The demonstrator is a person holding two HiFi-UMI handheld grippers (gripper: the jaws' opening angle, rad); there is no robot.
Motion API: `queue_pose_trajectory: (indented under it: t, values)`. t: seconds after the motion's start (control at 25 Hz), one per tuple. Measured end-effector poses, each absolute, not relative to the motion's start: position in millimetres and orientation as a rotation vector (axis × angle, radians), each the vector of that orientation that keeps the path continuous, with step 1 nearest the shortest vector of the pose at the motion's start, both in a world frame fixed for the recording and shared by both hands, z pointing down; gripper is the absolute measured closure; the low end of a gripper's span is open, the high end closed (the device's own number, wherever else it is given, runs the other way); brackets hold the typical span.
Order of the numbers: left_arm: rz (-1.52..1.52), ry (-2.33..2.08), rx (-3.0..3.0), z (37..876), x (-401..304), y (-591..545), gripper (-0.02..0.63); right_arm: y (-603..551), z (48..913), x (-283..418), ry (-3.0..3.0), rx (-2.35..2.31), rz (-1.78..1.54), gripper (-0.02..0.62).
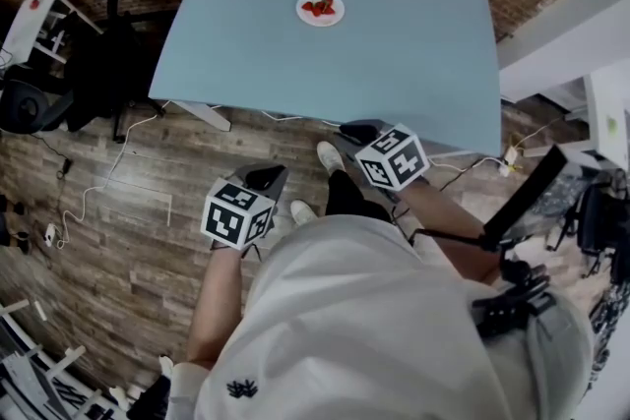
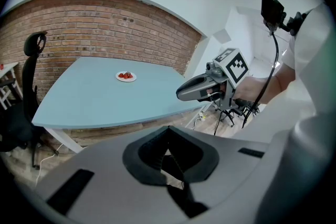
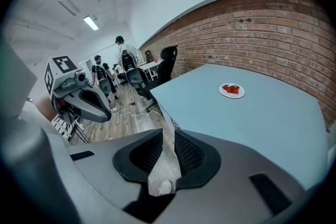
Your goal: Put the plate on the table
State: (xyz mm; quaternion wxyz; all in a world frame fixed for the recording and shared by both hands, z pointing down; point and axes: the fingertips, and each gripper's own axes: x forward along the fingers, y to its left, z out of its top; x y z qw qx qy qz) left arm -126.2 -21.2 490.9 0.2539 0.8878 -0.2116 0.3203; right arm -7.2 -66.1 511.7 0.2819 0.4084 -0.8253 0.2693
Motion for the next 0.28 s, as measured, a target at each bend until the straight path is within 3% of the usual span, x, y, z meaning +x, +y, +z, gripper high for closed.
queue_pose_trajectory:
  t: [0.28]
  values:
    - [0.871, -0.572, 2.406, 491.3, -127.6, -26.3, 0.606, -72.6, 512.9, -10.0, -2.206, 1.083, 0.72, 0.527]
